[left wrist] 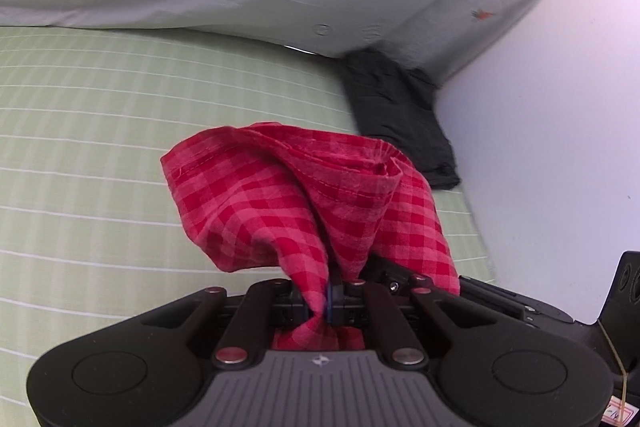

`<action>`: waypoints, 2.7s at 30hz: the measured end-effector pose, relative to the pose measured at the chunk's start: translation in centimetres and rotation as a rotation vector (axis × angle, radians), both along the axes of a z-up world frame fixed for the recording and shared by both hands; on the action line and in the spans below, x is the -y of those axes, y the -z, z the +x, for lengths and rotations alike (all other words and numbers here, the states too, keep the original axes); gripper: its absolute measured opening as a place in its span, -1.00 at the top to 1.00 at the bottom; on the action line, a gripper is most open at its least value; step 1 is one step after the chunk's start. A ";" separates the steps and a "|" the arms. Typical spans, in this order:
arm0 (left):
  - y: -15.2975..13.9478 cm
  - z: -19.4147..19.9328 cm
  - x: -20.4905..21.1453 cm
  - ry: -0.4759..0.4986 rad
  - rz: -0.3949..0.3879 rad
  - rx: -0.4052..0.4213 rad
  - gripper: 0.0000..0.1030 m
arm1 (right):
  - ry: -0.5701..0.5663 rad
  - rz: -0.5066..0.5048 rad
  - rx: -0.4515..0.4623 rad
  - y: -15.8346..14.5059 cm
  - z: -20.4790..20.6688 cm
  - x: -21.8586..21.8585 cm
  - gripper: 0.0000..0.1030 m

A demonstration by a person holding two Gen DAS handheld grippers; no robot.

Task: Fold clothes

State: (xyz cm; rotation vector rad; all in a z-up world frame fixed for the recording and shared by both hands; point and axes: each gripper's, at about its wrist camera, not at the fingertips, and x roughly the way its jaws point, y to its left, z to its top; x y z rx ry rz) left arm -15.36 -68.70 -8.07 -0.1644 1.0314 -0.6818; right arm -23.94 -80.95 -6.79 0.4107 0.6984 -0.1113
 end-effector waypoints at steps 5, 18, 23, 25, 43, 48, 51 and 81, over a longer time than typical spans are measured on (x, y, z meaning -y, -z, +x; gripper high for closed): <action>-1.3 -1.4 7.8 0.052 0.004 0.080 0.86 | 0.064 -0.033 0.051 -1.7 -1.9 7.1 0.84; -2.4 6.1 23.8 0.104 -0.015 0.209 0.85 | 0.151 -0.218 0.158 -4.9 4.3 21.0 0.84; -1.3 10.4 28.9 0.096 0.010 0.247 0.81 | 0.185 -0.295 0.137 -3.8 10.0 26.3 0.79; -0.1 12.4 30.3 0.032 0.056 0.240 0.63 | 0.227 -0.349 0.097 -2.4 12.4 28.0 0.35; 9.4 17.7 29.1 -0.107 0.342 0.157 -0.50 | 0.292 -0.266 -0.132 8.4 16.2 31.2 -0.87; 6.8 15.2 27.9 -0.072 0.314 0.203 -0.62 | 0.308 -0.260 -0.108 6.4 14.0 29.5 -0.87; 4.9 12.9 26.7 -0.055 0.290 0.250 -0.67 | 0.303 -0.263 -0.082 4.6 12.4 27.7 -0.87; -0.7 -2.5 17.1 0.091 0.223 0.375 -0.99 | 0.402 -0.236 -0.082 -0.5 -2.3 16.4 -0.88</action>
